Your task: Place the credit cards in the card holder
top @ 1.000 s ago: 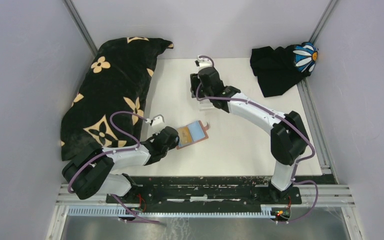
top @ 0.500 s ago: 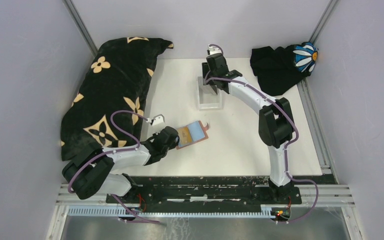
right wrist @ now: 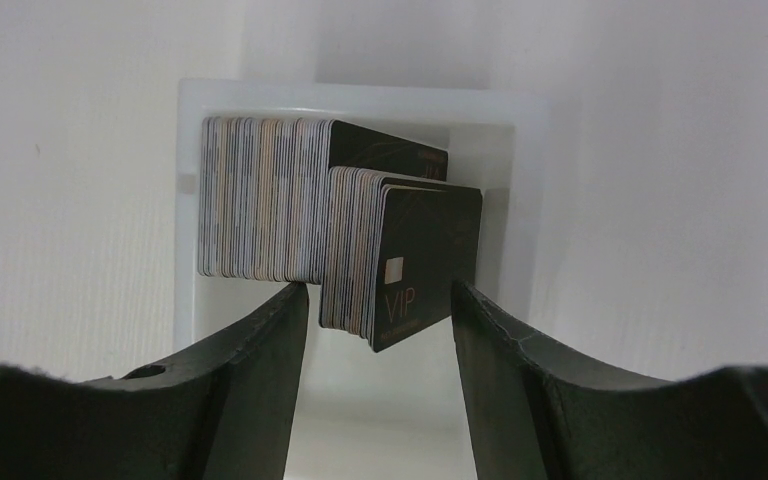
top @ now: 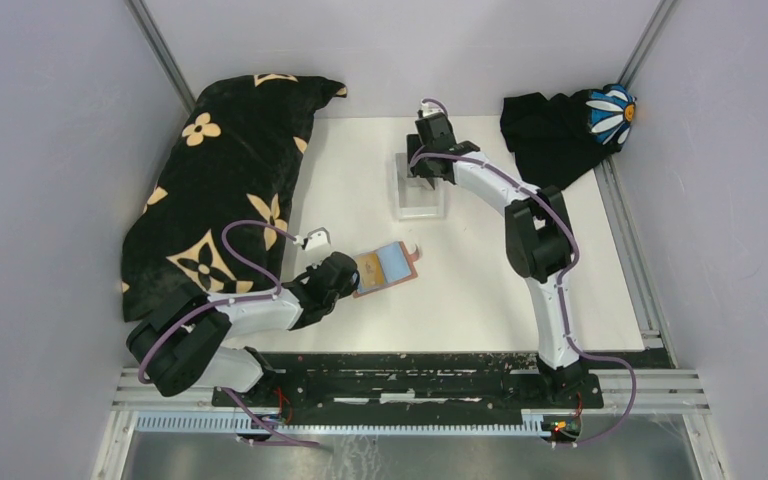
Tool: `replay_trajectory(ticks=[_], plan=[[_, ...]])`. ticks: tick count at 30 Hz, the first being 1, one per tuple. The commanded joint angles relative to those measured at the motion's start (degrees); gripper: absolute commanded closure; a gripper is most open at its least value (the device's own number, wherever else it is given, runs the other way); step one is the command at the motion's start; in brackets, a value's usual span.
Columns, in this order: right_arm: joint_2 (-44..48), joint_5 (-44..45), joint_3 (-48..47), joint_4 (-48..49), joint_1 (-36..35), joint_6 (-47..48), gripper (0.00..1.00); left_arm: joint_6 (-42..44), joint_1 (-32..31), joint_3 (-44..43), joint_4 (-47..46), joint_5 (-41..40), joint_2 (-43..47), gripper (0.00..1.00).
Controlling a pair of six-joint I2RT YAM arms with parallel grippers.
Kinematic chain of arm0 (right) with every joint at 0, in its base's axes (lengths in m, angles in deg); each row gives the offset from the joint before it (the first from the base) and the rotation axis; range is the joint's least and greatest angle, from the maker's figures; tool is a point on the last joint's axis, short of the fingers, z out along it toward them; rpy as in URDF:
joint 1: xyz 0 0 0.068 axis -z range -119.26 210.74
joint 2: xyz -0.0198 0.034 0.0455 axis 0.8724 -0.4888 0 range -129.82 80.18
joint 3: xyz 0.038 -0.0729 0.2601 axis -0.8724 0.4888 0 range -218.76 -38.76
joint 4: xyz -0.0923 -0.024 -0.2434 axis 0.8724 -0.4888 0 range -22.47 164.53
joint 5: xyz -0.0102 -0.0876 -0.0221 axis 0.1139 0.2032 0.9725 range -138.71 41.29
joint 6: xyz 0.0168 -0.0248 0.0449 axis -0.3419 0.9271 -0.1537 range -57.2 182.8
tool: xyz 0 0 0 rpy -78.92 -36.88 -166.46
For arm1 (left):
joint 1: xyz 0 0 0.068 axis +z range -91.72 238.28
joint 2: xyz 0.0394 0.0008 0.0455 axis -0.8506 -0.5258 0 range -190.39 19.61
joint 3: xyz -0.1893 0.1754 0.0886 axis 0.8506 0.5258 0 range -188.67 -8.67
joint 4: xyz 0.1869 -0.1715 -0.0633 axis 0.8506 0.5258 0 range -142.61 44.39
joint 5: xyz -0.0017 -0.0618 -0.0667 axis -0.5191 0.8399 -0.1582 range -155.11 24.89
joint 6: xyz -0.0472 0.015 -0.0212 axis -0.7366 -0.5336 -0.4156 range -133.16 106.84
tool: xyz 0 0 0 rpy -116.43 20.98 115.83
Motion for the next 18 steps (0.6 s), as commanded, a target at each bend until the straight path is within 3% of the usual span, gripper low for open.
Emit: replay_trajectory(ticks=[1,18], plan=[[-1.29,-2.38,-3.17,0.49,0.61,-2.39,0.39,2.30,-0.09,-0.65,1.55,-0.20,-1.30,0.86],[-1.73,-8.58,-1.58,3.65,2.79,-7.73,0.47,2.06,-0.10,-0.03,0.02,0.48,-1.52,0.86]])
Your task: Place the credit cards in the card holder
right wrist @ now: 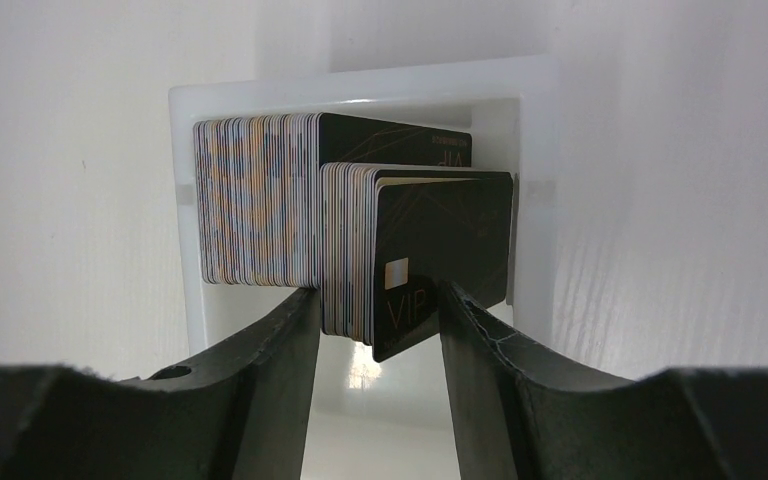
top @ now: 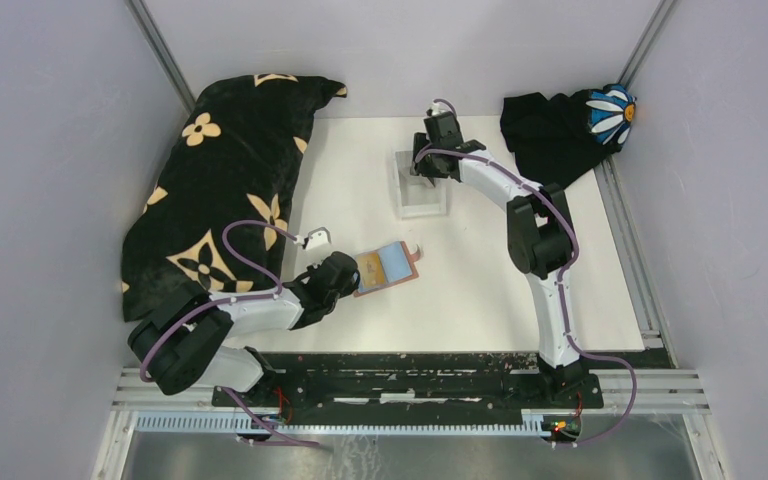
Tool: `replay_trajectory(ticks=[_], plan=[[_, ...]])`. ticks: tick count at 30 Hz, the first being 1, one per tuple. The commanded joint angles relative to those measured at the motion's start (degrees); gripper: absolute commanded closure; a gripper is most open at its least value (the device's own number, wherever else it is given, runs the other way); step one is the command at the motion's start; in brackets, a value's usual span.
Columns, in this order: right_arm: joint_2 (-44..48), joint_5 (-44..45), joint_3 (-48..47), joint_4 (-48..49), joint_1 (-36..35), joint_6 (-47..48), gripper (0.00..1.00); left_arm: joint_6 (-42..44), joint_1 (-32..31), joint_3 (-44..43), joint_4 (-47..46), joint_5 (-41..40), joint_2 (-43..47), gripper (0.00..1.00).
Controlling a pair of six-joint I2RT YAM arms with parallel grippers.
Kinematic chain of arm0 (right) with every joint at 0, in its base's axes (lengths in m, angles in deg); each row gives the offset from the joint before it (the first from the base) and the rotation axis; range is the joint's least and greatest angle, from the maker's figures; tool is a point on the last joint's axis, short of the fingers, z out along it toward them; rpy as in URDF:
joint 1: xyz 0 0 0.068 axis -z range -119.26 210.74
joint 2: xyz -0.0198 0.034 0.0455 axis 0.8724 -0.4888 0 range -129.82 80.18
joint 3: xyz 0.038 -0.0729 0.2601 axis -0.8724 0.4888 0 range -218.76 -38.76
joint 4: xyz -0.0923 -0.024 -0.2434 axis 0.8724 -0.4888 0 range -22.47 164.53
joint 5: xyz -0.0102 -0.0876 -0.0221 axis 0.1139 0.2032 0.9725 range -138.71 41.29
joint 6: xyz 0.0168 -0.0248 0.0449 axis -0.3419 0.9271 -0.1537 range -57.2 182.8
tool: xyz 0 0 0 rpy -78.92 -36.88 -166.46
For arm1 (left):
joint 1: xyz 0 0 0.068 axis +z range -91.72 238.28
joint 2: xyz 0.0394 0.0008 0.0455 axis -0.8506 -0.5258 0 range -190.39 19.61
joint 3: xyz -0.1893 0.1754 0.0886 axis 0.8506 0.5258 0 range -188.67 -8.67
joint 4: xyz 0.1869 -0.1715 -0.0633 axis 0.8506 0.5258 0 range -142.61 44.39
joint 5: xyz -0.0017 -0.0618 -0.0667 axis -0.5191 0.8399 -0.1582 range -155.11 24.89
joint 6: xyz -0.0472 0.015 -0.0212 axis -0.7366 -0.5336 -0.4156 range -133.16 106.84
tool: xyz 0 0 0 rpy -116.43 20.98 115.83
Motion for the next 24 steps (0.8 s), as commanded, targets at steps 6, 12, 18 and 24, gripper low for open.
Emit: replay_trajectory(ticks=[6,12,18,24], plan=[[0.67,-2.00,-1.90,3.11,0.39,-1.54,0.43,1.95,-0.10,0.12,0.89,0.66,-0.97,0.85],[0.79,-2.75,-1.98,3.50,0.60,-2.12,0.42,1.78,-0.09,0.10,0.85,0.86,-1.24,0.85],[1.88,-4.25,-0.46,4.92,0.96,-3.30,0.42,1.77,-0.06,0.02,0.58,1.10,-1.70,0.85],[2.30,-4.62,0.28,5.66,1.37,-4.10,0.42,1.95,-0.11,-0.55,0.57,1.46,-2.32,0.86]])
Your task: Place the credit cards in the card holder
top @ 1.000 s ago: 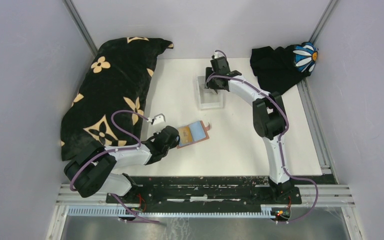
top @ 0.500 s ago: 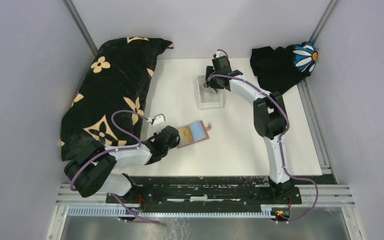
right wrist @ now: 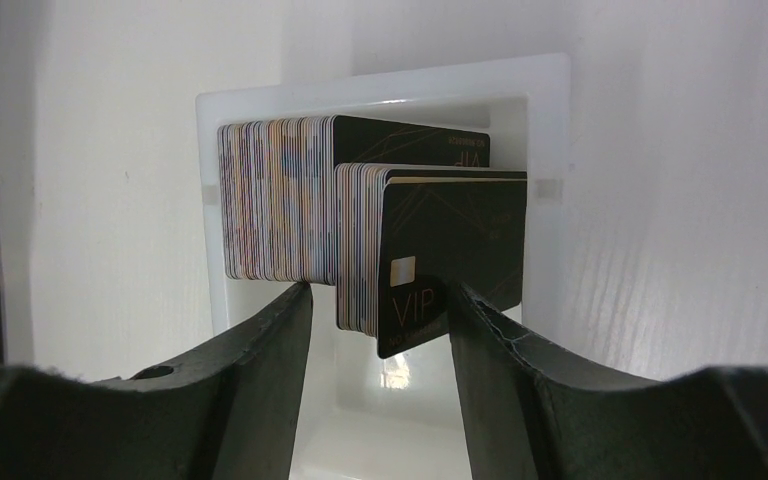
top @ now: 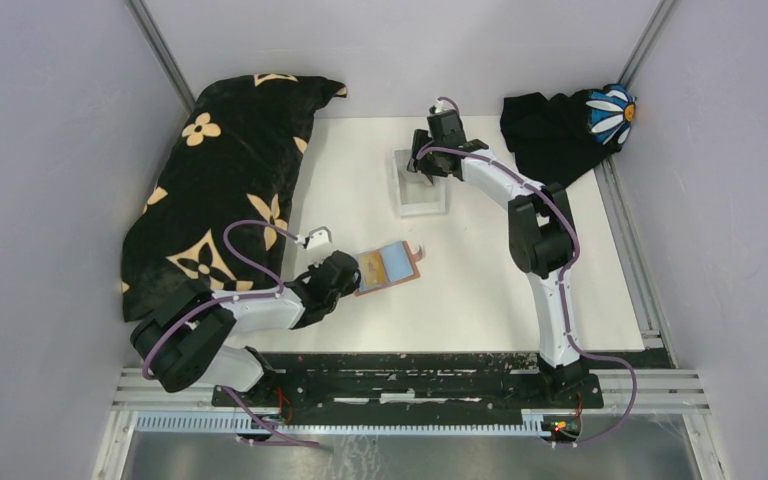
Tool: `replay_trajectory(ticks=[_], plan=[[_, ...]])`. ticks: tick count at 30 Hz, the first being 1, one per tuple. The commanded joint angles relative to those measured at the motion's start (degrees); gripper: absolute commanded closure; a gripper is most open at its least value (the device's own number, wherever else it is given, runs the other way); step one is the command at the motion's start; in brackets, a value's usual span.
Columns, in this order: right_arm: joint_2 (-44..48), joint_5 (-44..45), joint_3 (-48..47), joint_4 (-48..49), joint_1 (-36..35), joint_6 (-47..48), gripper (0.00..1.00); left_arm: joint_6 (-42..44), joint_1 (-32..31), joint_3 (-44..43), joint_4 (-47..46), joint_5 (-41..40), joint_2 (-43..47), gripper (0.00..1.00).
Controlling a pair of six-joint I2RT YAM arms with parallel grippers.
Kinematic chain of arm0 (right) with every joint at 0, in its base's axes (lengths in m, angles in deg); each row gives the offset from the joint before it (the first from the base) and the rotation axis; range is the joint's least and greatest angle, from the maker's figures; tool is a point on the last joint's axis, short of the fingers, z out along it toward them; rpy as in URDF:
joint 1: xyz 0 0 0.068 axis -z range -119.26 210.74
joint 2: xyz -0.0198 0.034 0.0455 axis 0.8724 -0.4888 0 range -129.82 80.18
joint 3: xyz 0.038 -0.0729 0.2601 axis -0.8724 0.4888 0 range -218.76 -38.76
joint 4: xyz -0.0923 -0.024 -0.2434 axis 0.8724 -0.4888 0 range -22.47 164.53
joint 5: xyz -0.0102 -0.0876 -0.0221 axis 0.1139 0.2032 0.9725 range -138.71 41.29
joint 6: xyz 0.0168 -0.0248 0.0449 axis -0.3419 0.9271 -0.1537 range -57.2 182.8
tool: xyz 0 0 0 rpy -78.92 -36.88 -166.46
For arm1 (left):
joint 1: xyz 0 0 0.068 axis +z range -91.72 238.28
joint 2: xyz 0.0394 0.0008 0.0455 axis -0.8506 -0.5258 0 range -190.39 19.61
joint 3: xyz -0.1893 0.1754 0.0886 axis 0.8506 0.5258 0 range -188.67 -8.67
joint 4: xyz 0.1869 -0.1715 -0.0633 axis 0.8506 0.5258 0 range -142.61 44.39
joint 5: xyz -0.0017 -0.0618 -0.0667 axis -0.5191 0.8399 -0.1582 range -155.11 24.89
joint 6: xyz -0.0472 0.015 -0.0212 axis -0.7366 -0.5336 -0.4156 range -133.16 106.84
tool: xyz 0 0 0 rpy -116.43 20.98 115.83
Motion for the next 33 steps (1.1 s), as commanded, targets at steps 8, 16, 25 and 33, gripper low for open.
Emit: replay_trajectory(ticks=[8,16,25,33], plan=[[2.66,-1.77,0.69,5.21,0.77,-2.66,0.49,2.39,-0.11,-1.14,2.02,1.45,-1.92,0.86],[3.73,-2.08,1.43,5.77,0.87,-3.14,0.58,2.63,-0.05,-1.35,2.02,1.63,-1.72,0.86],[4.56,-2.24,1.51,5.62,0.88,-3.33,0.57,2.48,-0.09,-1.21,2.03,2.02,-1.52,0.86],[4.95,-2.19,1.66,5.64,0.90,-3.38,0.55,2.21,-0.14,-0.96,1.60,2.29,-1.72,0.86]])
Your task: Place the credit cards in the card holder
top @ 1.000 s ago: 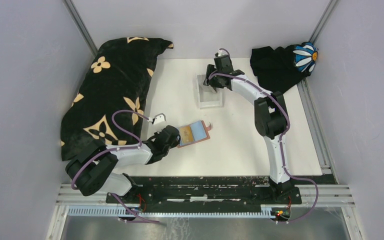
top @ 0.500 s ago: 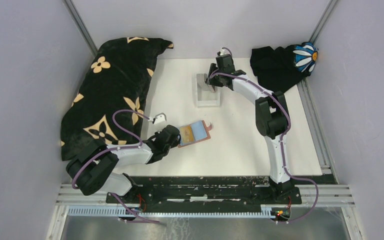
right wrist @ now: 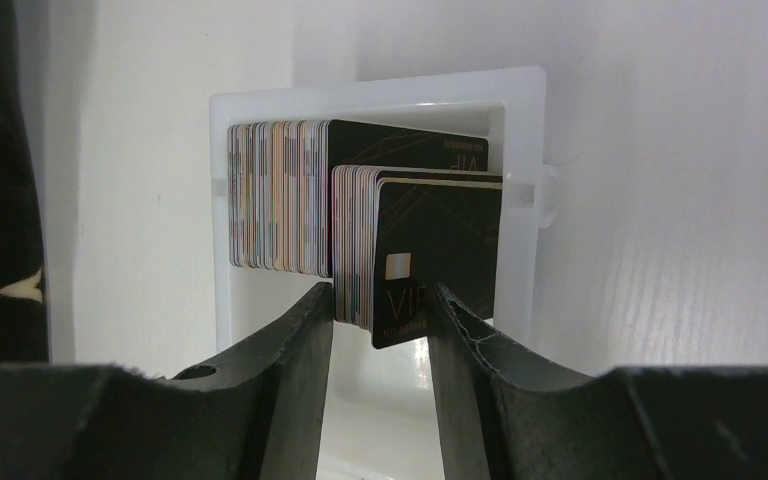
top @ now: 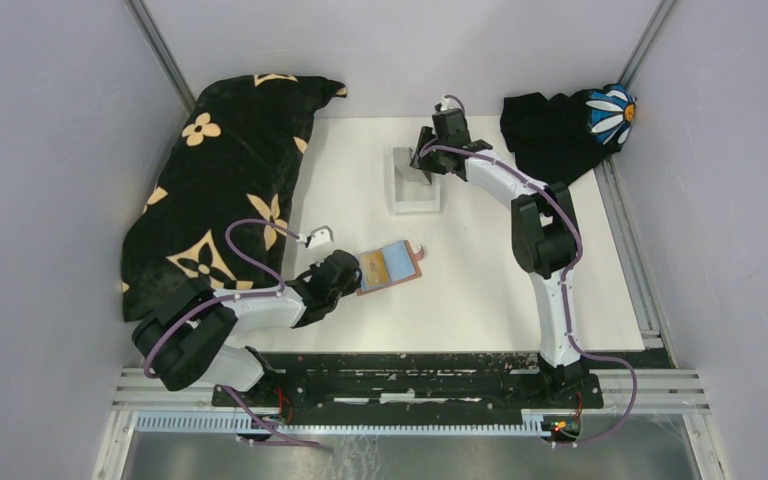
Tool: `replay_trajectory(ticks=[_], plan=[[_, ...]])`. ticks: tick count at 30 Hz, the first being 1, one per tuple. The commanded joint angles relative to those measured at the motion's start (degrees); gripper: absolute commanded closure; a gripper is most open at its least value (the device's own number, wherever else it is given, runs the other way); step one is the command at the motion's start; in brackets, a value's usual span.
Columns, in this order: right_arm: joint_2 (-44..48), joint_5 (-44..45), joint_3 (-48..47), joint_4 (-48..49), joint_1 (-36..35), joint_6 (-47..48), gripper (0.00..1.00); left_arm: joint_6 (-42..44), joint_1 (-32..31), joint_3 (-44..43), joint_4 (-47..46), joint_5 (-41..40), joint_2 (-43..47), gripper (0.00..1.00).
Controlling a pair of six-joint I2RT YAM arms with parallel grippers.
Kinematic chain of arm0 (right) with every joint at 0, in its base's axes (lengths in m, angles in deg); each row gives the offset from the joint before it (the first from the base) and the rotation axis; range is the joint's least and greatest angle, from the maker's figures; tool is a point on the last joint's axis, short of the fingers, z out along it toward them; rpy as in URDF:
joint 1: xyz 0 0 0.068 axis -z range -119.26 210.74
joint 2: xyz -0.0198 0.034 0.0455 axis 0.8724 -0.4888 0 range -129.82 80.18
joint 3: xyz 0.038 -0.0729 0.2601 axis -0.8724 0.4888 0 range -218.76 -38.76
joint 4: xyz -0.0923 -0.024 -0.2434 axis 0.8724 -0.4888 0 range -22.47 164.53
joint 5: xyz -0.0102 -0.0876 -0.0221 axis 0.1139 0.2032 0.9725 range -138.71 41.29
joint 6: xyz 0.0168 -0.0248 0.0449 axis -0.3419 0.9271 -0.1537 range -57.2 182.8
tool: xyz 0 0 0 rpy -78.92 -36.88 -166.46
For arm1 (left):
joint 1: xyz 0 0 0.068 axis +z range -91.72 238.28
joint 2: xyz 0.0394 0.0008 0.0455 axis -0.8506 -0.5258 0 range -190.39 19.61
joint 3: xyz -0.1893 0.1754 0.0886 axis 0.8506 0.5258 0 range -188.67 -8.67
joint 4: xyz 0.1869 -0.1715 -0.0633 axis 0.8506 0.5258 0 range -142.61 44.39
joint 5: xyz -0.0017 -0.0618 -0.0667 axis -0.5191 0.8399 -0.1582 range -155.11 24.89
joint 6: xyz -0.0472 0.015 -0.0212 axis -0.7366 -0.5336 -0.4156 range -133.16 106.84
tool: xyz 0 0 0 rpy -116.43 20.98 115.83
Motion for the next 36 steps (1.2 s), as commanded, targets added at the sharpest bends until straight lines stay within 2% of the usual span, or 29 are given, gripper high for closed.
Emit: replay_trajectory(ticks=[1,14,21,26,31,36], plan=[[4.22,-0.62,-0.14,1.98,-0.02,-0.46,0.55,2.15,-0.10,-0.23,1.61,1.24,-1.18,0.86],[3.88,-0.59,-0.65,1.43,-0.03,-0.44,0.58,1.95,-0.15,0.05,1.17,1.77,-1.32,0.86],[1.67,-0.46,-2.78,-0.09,0.00,-0.66,0.55,1.86,-0.18,0.27,0.92,1.95,-1.29,0.86],[1.04,-0.94,-3.70,-0.22,0.09,-0.93,0.58,1.77,-0.18,0.53,0.73,1.90,-1.39,0.86],[0.86,-2.03,-3.53,0.20,0.24,-1.63,0.68,1.73,-0.15,0.25,0.46,2.30,-1.66,0.86],[0.96,-1.88,-3.15,-0.03,0.32,-1.69,0.65,1.86,-0.11,0.18,0.46,2.44,-1.45,0.86]])
